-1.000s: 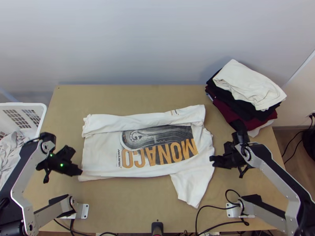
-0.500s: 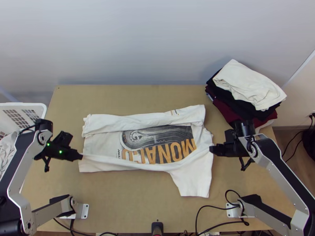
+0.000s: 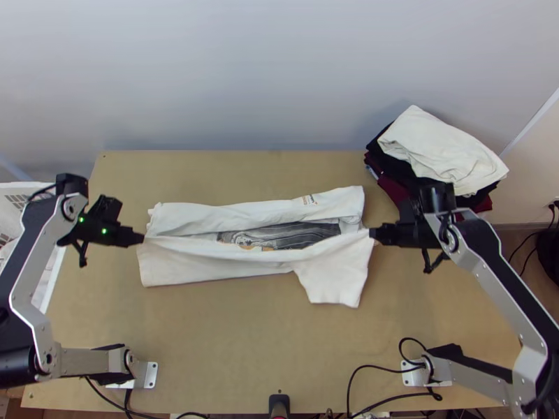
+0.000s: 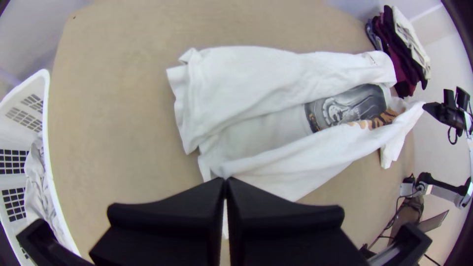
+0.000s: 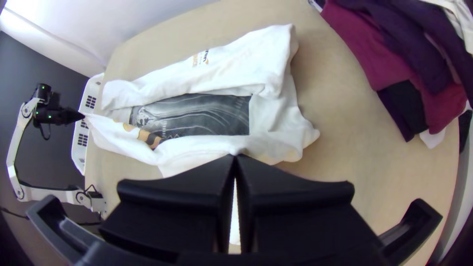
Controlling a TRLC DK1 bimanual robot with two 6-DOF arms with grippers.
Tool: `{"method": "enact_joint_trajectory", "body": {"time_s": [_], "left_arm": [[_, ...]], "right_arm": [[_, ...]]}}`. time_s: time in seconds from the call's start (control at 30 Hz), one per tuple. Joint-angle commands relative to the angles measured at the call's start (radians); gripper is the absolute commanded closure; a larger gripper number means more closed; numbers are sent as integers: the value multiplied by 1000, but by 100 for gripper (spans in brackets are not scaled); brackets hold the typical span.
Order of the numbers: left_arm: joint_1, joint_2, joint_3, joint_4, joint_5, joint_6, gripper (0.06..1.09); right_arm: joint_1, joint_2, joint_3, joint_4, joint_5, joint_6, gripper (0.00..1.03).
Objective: Fold the t-shirt
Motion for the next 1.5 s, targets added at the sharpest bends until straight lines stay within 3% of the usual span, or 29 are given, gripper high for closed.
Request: {"method": "enact_joint_trajectory", "body": {"time_s": [0.0, 0.37, 0.67, 1.1, 1.47], "left_arm": [[-15, 57, 81, 4, 5, -39, 105], [-29, 255, 319, 12, 5, -99, 105], [-31, 380, 389, 26, -9, -116, 105], [-29, 487, 277, 167, -11, -169, 105], [-25, 458, 75, 328, -6, -214, 105]], "right_arm": [[-1, 77, 61, 31, 16, 9, 100], [-33, 369, 311, 81, 31, 7, 100], [-36, 586, 494, 81, 77, 10, 100], [-8, 783, 518, 154, 141, 18, 100], [-7, 807, 461, 199, 209, 10, 100]]}}
